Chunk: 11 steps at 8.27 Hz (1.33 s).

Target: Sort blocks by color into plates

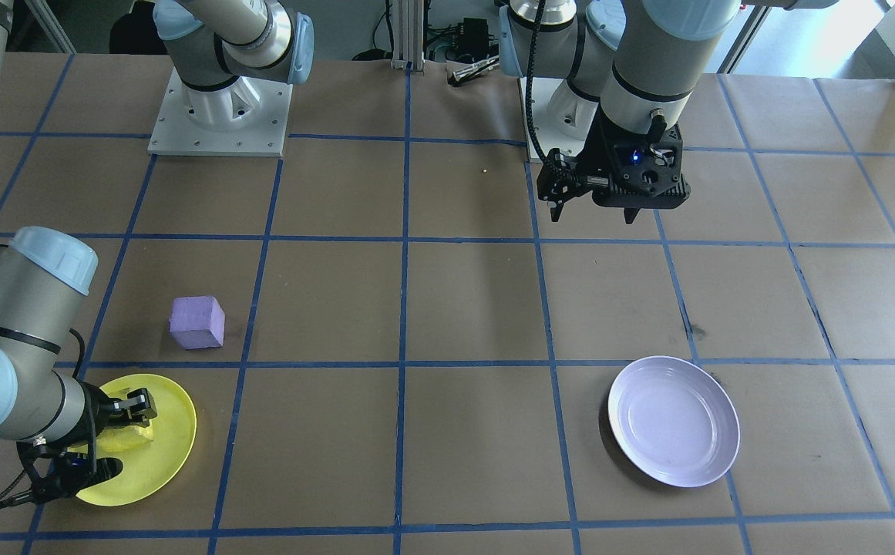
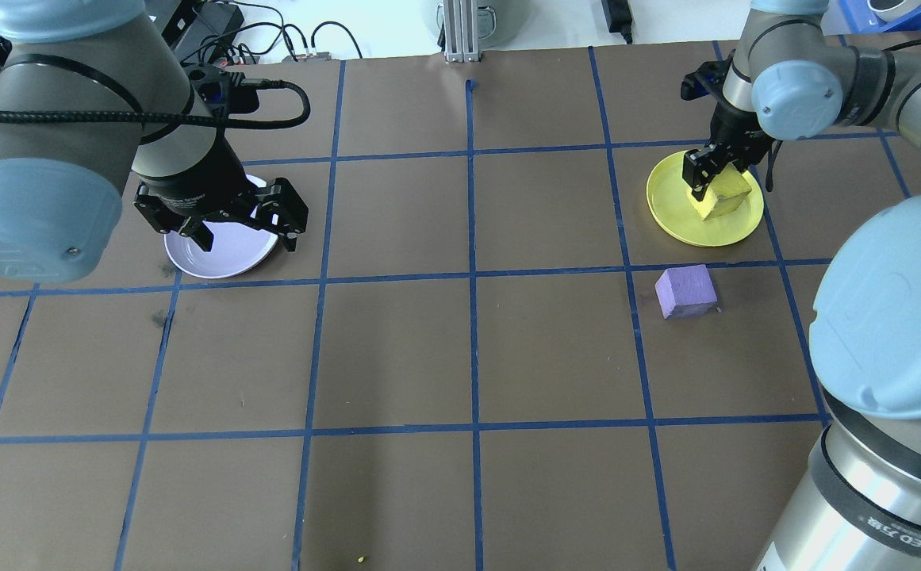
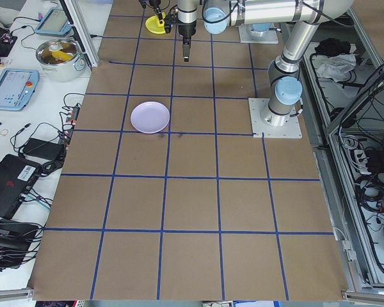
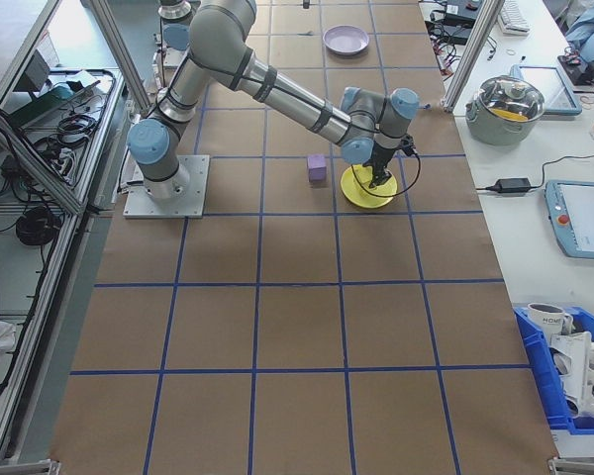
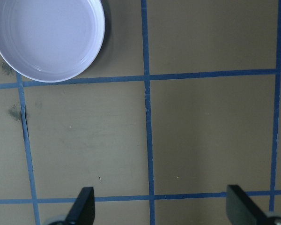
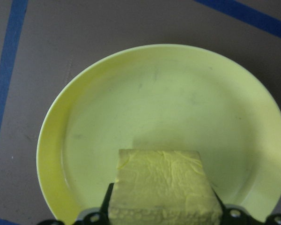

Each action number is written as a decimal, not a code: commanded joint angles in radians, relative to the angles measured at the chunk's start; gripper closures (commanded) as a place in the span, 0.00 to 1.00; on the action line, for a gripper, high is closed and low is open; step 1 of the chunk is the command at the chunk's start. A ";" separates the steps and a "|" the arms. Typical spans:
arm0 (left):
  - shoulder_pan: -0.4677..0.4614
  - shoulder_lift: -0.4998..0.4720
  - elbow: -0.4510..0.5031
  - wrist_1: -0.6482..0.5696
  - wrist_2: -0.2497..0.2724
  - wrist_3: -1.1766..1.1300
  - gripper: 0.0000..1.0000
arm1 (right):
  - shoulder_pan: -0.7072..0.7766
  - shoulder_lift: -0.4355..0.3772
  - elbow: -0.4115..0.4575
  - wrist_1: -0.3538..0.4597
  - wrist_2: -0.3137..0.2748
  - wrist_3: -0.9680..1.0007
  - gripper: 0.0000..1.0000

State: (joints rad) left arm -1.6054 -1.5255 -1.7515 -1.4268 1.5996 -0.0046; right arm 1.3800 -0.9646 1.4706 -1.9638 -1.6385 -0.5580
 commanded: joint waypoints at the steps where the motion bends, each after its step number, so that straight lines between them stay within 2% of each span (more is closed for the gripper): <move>1: 0.005 0.001 0.000 0.000 0.000 0.000 0.00 | -0.002 -0.005 0.028 -0.032 -0.007 -0.025 0.00; 3: 0.007 0.001 0.000 0.000 0.000 0.000 0.00 | 0.001 -0.074 0.028 0.011 -0.003 -0.005 0.00; 5: 0.008 0.001 0.001 0.000 0.000 0.000 0.00 | 0.004 -0.166 0.043 0.214 0.000 0.064 0.00; 6: 0.008 -0.001 0.000 0.000 -0.001 0.000 0.00 | 0.004 -0.213 0.080 0.259 0.002 0.097 0.00; 7: 0.008 0.002 0.000 0.000 0.002 0.000 0.00 | 0.004 -0.248 0.144 0.255 0.003 0.142 0.00; 8: 0.008 0.001 0.000 0.000 0.000 0.000 0.00 | 0.004 -0.276 0.212 0.215 0.008 0.205 0.00; 10: 0.008 0.001 0.000 0.000 0.002 0.000 0.00 | 0.010 -0.284 0.339 0.091 0.009 0.311 0.00; 11: 0.008 0.001 0.000 0.000 0.002 0.000 0.00 | 0.023 -0.283 0.387 0.060 0.011 0.319 0.00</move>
State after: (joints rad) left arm -1.5969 -1.5247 -1.7518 -1.4266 1.6011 -0.0046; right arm 1.3881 -1.2416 1.7564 -1.8264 -1.6294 -0.2875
